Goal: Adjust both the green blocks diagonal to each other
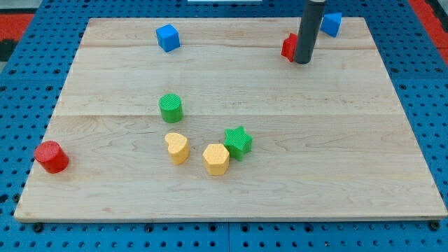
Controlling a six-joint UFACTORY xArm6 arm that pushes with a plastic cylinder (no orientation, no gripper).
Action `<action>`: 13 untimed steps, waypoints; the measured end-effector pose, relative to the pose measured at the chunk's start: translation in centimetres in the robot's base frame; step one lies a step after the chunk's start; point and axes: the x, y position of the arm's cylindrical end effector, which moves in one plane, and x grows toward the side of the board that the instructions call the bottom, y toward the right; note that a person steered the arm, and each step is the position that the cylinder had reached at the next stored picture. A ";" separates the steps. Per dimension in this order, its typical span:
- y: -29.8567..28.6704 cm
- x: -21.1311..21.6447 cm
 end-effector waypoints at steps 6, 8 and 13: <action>-16.8 15.4; -23.3 14.6; -19.6 11.8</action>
